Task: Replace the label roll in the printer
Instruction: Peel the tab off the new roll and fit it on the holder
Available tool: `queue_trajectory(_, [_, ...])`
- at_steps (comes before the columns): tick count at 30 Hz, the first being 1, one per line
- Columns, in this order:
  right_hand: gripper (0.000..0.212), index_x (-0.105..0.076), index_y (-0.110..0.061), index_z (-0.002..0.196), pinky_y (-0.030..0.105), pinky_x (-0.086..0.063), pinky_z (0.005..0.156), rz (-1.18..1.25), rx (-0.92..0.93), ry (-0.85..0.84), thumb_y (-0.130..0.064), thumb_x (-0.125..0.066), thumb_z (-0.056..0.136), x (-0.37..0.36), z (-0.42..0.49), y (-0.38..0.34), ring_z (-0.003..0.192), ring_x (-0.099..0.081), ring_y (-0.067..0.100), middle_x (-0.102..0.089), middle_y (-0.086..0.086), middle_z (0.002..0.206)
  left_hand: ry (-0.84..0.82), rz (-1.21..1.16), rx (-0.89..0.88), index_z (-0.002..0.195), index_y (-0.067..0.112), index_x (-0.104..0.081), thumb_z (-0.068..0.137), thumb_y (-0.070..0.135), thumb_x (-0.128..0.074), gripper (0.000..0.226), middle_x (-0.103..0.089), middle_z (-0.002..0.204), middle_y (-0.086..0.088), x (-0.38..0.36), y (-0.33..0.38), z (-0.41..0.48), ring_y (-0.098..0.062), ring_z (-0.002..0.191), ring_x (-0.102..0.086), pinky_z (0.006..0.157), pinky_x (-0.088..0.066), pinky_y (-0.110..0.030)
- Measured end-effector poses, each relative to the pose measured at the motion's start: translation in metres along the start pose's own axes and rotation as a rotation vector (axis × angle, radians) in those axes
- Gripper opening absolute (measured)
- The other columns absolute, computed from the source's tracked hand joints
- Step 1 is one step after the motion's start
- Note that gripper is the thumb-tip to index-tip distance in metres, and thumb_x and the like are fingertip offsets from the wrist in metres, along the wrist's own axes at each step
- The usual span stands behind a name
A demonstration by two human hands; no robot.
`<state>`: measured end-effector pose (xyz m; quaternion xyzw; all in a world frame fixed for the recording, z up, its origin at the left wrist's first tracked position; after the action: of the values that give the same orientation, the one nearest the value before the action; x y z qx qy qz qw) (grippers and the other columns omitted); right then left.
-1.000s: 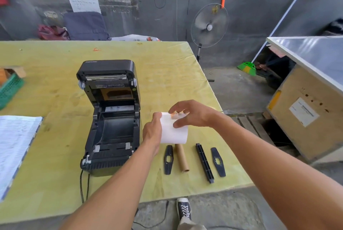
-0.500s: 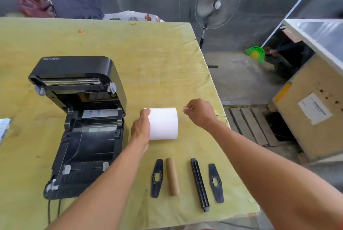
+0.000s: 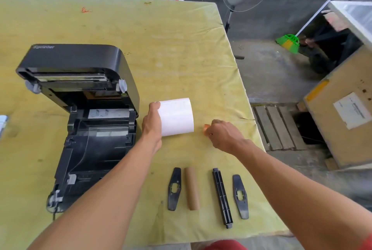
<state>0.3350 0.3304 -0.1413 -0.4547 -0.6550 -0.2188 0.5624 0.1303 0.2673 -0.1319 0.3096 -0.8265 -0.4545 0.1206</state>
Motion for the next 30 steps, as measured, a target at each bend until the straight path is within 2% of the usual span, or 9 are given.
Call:
queue_trajectory(5, [0.032, -0.073, -0.019, 0.118, 0.039, -0.054, 0.079, 0.035, -0.054, -0.034, -0.008, -0.056, 0.094, -0.007, -0.019, -0.005, 0.091, -0.063, 0.030, -0.062, 0.006, 0.114, -0.028, -0.017, 0.007, 0.084, 0.022, -0.060, 0.083, 0.048, -0.050, 0.027, -0.066, 0.082, -0.004, 0.006, 0.002, -0.006, -0.025, 0.073, -0.065, 0.068, -0.046, -0.035])
queue_trajectory(11, [0.023, -0.072, -0.019, 0.111, 0.038, -0.055, 0.080, 0.197, -0.195, 0.034, -0.032, -0.061, 0.095, -0.009, -0.044, -0.021, 0.095, -0.065, 0.030, -0.070, 0.008, 0.112, -0.074, -0.062, 0.003, 0.085, 0.026, -0.059, 0.088, 0.050, -0.052, 0.025, -0.067, 0.082, -0.001, 0.021, 0.008, -0.022, -0.022, 0.071, -0.066, 0.062, -0.049, -0.030])
queue_trajectory(13, [0.038, -0.066, -0.020, 0.114, 0.038, -0.053, 0.080, 0.335, -0.237, 0.001, -0.049, -0.066, 0.088, -0.014, -0.052, -0.035, 0.095, -0.065, 0.031, -0.070, 0.008, 0.105, -0.088, -0.057, 0.001, 0.089, 0.026, -0.060, 0.087, 0.055, -0.055, 0.029, -0.069, 0.088, -0.002, 0.027, 0.010, -0.029, -0.023, 0.076, -0.068, 0.064, -0.052, -0.032])
queue_trajectory(16, [0.068, -0.052, -0.025, 0.124, 0.041, -0.055, 0.079, 0.383, -0.251, -0.185, -0.064, -0.074, 0.072, -0.032, -0.066, -0.063, 0.086, -0.065, 0.028, -0.062, 0.003, 0.100, -0.103, -0.040, -0.007, 0.095, 0.025, -0.061, 0.082, 0.061, -0.059, 0.039, -0.071, 0.096, -0.003, 0.035, 0.011, -0.038, -0.026, 0.084, -0.069, 0.069, -0.053, -0.035])
queue_trajectory(18, [0.074, -0.046, -0.025, 0.130, 0.043, -0.057, 0.077, 0.326, -0.252, -0.260, -0.057, -0.078, 0.071, -0.044, -0.074, -0.078, 0.080, -0.066, 0.026, -0.059, 0.002, 0.100, -0.123, -0.035, -0.027, 0.096, 0.024, -0.062, 0.082, 0.063, -0.059, 0.041, -0.071, 0.097, -0.005, 0.039, 0.012, -0.045, -0.027, 0.087, -0.069, 0.073, -0.054, -0.038])
queue_trajectory(21, [0.068, -0.045, -0.021, 0.136, 0.043, -0.054, 0.086, 0.328, -0.292, -0.205, -0.045, -0.077, 0.080, -0.052, -0.080, -0.084, 0.097, -0.060, 0.030, -0.060, 0.010, 0.114, -0.153, -0.037, -0.058, 0.096, 0.022, -0.062, 0.082, 0.062, -0.059, 0.043, -0.071, 0.100, -0.007, 0.041, 0.017, -0.056, -0.029, 0.091, -0.070, 0.086, -0.054, -0.045])
queue_trajectory(23, [0.062, -0.047, -0.020, 0.134, 0.041, -0.053, 0.085, 0.369, -0.324, -0.169, -0.043, -0.074, 0.083, -0.052, -0.084, -0.083, 0.097, -0.058, 0.030, -0.059, 0.012, 0.117, -0.166, -0.036, -0.066, 0.098, 0.021, -0.062, 0.081, 0.063, -0.059, 0.046, -0.070, 0.101, -0.008, 0.042, 0.020, -0.062, -0.030, 0.092, -0.069, 0.087, -0.053, -0.045])
queue_trajectory(26, [0.053, -0.047, -0.016, 0.134, 0.039, -0.052, 0.085, 0.404, -0.373, -0.085, -0.041, -0.065, 0.091, -0.048, -0.088, -0.080, 0.099, -0.058, 0.031, -0.059, 0.015, 0.122, -0.185, -0.062, -0.058, 0.098, 0.022, -0.062, 0.080, 0.065, -0.058, 0.046, -0.071, 0.097, -0.007, 0.041, 0.022, -0.070, -0.029, 0.090, -0.070, 0.080, -0.054, -0.042])
queue_trajectory(30, [0.048, -0.050, -0.010, 0.133, 0.036, -0.047, 0.082, 0.410, -0.428, 0.068, -0.043, -0.055, 0.098, -0.028, -0.094, -0.070, 0.111, -0.059, 0.036, -0.060, 0.018, 0.127, -0.206, -0.114, -0.045, 0.091, 0.027, -0.061, 0.082, 0.063, -0.056, 0.038, -0.073, 0.077, 0.000, 0.039, 0.024, -0.077, -0.023, 0.070, -0.071, 0.066, -0.054, -0.034])
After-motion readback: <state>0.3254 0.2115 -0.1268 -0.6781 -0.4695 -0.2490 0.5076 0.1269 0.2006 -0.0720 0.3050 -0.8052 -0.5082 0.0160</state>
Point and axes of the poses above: each hand's wrist, its own z-axis towards the middle knuckle, its own x-axis out of the back of the hand, y = z × x, the point moved 6 cm from there along z, towards the middle knuckle
